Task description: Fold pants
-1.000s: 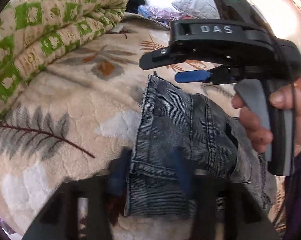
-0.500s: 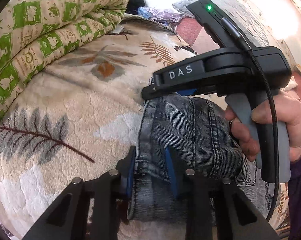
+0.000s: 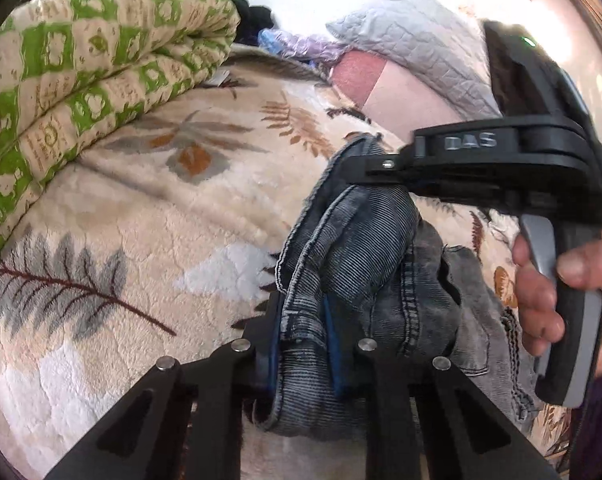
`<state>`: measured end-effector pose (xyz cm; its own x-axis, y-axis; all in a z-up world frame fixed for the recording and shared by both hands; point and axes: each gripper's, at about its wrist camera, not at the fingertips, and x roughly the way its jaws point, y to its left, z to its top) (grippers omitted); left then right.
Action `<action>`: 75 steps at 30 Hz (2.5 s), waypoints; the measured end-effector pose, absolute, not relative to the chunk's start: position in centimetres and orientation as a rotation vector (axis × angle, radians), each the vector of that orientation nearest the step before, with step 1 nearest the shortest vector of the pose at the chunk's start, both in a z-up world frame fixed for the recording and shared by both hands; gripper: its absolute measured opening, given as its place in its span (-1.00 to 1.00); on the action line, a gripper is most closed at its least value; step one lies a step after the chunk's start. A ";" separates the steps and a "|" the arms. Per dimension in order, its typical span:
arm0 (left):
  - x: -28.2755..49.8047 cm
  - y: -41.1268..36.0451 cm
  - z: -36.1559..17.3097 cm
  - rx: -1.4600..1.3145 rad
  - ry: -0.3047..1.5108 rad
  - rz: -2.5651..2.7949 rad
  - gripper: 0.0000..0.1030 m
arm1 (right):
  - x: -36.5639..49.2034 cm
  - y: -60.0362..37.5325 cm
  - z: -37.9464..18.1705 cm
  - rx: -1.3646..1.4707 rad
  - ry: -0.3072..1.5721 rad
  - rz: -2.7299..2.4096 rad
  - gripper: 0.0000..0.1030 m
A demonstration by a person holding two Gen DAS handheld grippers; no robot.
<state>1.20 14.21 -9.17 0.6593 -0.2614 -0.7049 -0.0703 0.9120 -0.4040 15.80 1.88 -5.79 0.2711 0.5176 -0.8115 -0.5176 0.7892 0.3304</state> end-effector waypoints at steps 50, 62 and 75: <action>-1.9 6.4 -1.8 -0.230 0.605 -0.320 0.43 | 2.8 -30.6 -8.4 0.841 0.955 0.680 0.57; -2.5 5.5 -5.5 -0.132 0.761 -0.446 0.43 | 5.2 -26.7 -11.5 0.970 1.024 0.616 0.58; -3.7 1.4 -5.4 -0.069 0.774 -0.630 0.43 | 3.7 -22.9 -6.7 0.808 0.825 0.694 -0.67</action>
